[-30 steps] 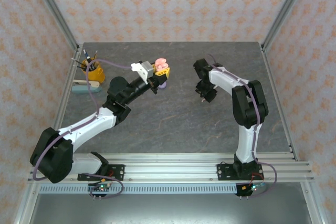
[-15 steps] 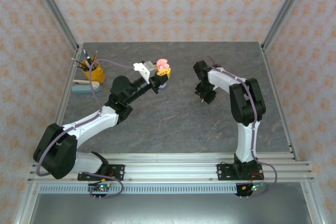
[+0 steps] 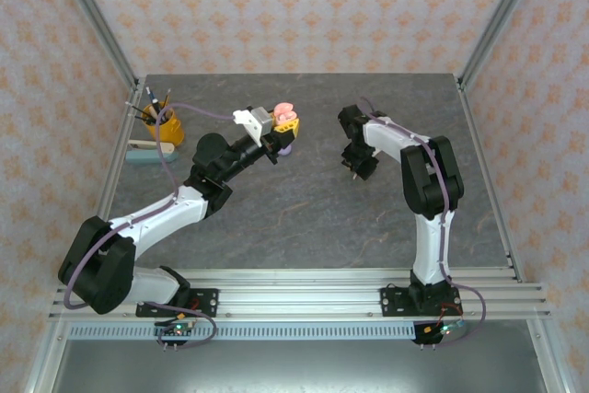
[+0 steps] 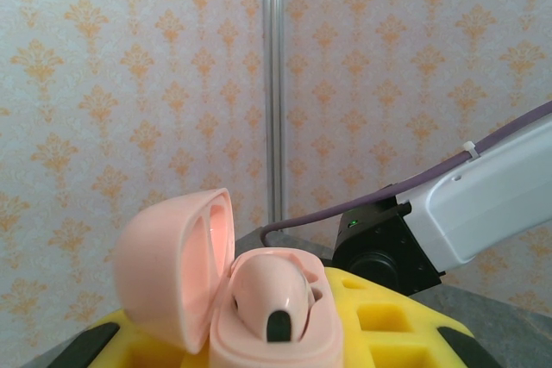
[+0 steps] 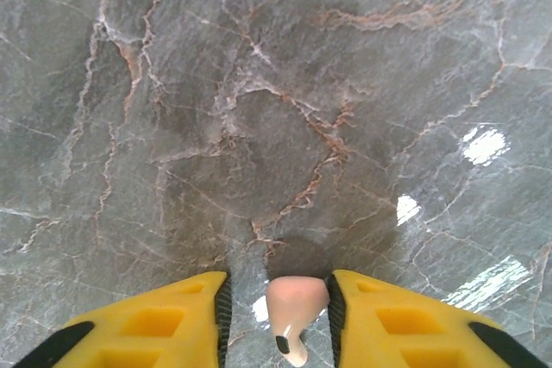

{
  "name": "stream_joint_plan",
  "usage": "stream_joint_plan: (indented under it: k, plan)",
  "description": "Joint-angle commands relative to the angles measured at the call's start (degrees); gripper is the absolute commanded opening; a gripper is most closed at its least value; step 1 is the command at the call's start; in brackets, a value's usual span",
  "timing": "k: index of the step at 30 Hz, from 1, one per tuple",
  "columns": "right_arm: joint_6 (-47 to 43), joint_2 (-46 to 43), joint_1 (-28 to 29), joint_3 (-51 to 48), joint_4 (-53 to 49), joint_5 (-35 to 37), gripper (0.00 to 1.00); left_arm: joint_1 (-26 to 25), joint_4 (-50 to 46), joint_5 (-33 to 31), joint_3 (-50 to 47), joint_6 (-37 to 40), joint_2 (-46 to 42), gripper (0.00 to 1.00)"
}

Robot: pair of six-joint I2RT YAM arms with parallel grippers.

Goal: Insert the wireless bluetooth earbuds into the charging case

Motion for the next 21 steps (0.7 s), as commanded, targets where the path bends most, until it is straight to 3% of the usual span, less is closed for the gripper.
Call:
stream_joint_plan:
  k: [1, 13, 21]
  plan:
    - [-0.64, 1.59, -0.11, 0.92, -1.98, 3.14, 0.33, 0.53, 2.98, -0.35, 0.96, -0.44, 0.09, 0.00]
    - [-2.85, 0.29, -0.14, -0.35, -1.25, 3.18, 0.23, 0.62, 2.82, -0.37, 1.04, -0.64, -0.02, 0.00]
    - [-9.61, -3.26, -0.14, -4.20, 4.07, 2.57, 0.18, 0.60, 1.59, -0.43, 1.38, -0.47, -0.32, 0.00]
